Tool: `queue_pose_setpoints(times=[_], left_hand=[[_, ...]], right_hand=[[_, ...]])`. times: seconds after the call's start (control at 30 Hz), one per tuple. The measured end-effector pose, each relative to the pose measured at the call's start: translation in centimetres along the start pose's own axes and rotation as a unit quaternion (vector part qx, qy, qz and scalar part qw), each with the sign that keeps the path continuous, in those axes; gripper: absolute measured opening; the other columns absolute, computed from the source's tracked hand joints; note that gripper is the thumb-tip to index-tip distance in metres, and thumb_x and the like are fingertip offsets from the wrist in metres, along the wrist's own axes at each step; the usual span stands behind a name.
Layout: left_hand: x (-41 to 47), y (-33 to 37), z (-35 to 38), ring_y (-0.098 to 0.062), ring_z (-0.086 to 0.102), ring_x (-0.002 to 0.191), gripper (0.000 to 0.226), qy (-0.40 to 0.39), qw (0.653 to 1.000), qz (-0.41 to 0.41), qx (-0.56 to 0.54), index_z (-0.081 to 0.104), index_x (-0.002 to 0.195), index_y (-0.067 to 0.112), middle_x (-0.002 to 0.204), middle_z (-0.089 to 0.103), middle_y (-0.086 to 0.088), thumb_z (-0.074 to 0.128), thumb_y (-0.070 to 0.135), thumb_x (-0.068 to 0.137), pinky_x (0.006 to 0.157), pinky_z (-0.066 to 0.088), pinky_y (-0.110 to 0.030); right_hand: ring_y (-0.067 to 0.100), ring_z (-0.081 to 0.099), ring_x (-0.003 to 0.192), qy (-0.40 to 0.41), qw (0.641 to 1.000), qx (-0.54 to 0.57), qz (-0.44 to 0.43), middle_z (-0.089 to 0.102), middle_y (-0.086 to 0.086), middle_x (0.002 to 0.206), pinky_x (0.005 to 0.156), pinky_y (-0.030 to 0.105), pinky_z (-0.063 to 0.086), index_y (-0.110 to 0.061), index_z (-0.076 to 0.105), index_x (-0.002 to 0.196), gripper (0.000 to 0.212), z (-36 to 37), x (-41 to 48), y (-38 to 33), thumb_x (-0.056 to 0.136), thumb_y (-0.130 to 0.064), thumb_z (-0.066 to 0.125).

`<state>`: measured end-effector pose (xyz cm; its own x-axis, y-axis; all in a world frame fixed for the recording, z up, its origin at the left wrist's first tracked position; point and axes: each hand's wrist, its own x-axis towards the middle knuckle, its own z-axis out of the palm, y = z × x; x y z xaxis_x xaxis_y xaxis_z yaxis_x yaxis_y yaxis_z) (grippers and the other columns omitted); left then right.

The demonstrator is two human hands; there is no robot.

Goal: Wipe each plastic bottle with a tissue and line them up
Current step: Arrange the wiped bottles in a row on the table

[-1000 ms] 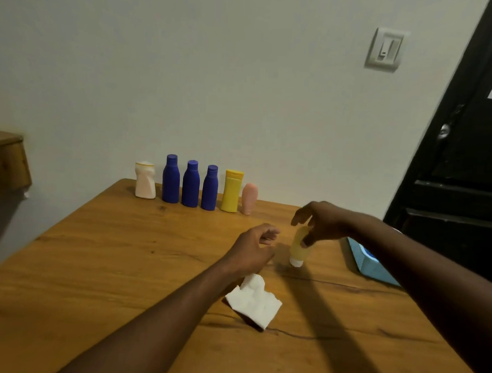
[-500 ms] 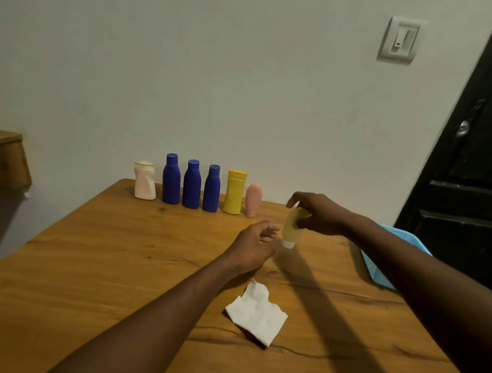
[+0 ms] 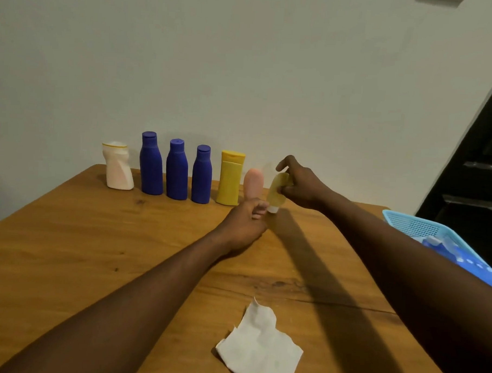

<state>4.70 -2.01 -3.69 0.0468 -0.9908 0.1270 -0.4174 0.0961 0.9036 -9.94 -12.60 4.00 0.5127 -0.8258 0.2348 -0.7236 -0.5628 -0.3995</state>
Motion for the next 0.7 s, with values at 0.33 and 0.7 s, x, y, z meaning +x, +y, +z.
queue_pose_setpoints(times=[0.33, 0.7], left_hand=[[2.0, -1.2, 1.1, -0.018, 0.044, 0.141, 0.073, -0.012, 0.996, -0.026, 0.084, 0.037, 0.156, 0.028, 0.158, 0.043, -0.001, 0.066, 0.021, 0.090, 0.105, 0.046, -0.037], [0.6, -1.0, 1.3, -0.014, 0.049, 0.137, 0.069, 0.035, 0.997, 0.003, 0.072, 0.040, 0.154, 0.027, 0.153, 0.050, 0.005, 0.068, 0.019, 0.091, 0.107, 0.048, -0.038]], right_hand=[[0.027, 0.055, 0.103, 0.000, 0.999, 0.052, -0.007, 0.050, 0.008, 0.119, 0.075, 0.023, 0.048, -0.016, 0.032, 0.148, 0.070, 1.5, 2.0, 0.8, 0.089, -0.010, 0.070], [0.034, 0.049, 0.131, 0.017, 0.994, 0.102, 0.030, 0.042, 0.014, 0.151, 0.099, 0.040, 0.049, -0.022, 0.015, 0.158, 0.101, 0.6, 0.1, 0.7, 0.082, -0.008, 0.080]])
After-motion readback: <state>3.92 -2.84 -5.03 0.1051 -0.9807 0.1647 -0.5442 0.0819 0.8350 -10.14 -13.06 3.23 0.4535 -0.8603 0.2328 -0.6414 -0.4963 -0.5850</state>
